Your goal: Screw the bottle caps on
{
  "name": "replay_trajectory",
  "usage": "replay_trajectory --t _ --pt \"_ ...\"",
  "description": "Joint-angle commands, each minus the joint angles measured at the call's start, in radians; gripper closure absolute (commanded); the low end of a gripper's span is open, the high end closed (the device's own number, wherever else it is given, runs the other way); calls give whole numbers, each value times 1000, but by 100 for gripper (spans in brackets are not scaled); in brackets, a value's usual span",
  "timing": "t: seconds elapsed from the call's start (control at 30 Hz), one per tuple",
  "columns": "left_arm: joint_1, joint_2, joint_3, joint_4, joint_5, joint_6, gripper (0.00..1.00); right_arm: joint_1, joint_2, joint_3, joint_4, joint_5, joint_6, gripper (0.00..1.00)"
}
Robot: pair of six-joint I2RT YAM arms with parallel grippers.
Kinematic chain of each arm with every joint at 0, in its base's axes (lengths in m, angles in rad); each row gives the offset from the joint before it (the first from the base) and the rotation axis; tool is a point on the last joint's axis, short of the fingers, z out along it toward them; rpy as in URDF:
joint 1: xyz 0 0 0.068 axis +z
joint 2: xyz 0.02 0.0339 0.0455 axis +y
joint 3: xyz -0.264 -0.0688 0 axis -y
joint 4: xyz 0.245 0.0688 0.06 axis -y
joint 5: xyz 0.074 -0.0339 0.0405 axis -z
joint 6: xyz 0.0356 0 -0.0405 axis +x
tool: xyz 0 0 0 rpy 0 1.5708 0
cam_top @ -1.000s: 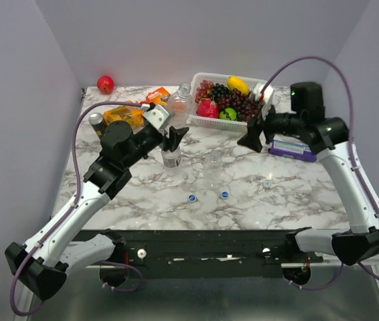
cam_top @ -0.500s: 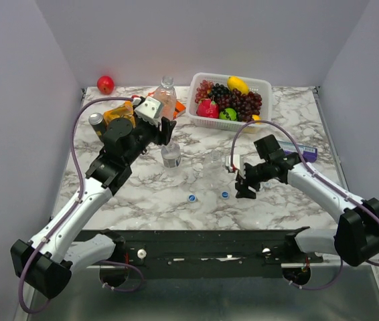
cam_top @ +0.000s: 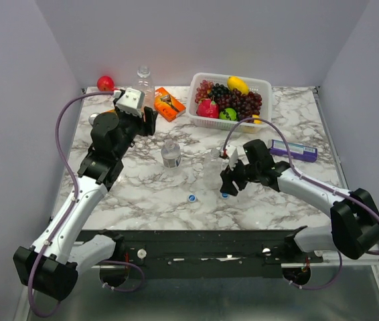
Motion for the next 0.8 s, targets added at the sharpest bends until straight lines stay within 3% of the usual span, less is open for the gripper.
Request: replay_trajectory --t 0.0,0.2,0.37,0.57,0.77 --pt "51 -15 20 1 -15 -23 100 25 -12 -4 130 57 160 32" --pt "62 -29 -3 1 -9 -10 100 27 -7 -2 124 19 140 32" --pt "63 -45 -18 2 55 -8 100 27 -105 -3 42 40 91 27" --pt "63 -54 -41 15 101 -19 100 27 -232 128 -58 43 85 21" --pt "74 -63 -44 21 124 -52 100 27 -182 255 -26 82 86 22"
